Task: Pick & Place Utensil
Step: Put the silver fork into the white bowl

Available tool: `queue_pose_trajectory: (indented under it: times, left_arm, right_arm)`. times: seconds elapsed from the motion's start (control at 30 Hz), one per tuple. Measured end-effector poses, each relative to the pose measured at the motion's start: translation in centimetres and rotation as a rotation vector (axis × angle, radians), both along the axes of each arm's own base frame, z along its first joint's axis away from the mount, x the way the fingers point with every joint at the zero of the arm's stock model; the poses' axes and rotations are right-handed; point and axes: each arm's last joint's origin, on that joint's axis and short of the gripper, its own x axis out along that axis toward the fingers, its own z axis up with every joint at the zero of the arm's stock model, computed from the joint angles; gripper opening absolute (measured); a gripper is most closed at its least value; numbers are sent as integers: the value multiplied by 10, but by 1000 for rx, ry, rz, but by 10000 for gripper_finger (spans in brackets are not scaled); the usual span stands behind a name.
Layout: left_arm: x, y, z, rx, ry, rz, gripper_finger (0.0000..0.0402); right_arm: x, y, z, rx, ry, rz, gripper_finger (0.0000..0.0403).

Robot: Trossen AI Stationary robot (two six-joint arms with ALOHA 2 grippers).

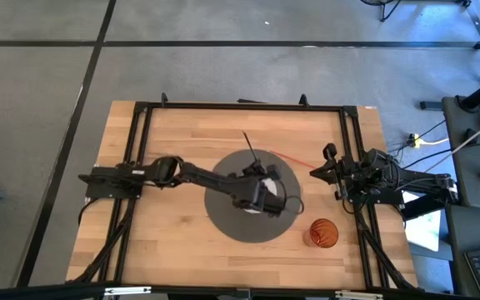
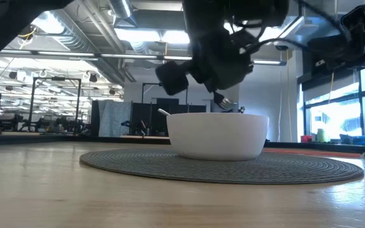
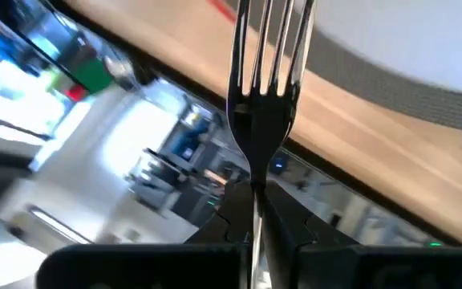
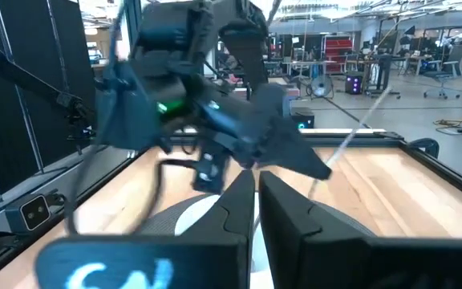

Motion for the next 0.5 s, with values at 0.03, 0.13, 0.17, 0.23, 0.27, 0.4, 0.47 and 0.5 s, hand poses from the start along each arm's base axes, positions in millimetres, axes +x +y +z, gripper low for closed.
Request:
queue_pose_trajectory:
  times: [0.03,0.13,0.17,0.23,0.27,0.4,0.47,0.5]
  left_arm:
    - [-1,-5,1,6,15,-19,4]
    - [-2,-15,2,27,70,-69,4]
    - [-3,-18,2,32,97,-90,4]
    - [-4,-26,1,44,155,-135,4]
    - [-3,-28,-2,44,181,-153,4]
    - [0,-31,-21,49,253,-178,4]
    - [1,-29,-26,55,270,-177,4]
    - [3,-28,-28,62,261,-178,4]
  right_arm:
    - [0,0,0,0,0,0,23]
    - [0,0,0,0,0,0,23]
    - [0,0,0,0,0,0,23]
    - [0,0,0,0,0,0,23]
    - [0,0,0,0,0,0,23]
    - [0,0,0,1,2,0,23]
    - [0,0,0,0,3,0,23]
    - [0,0,0,0,3,0,23]
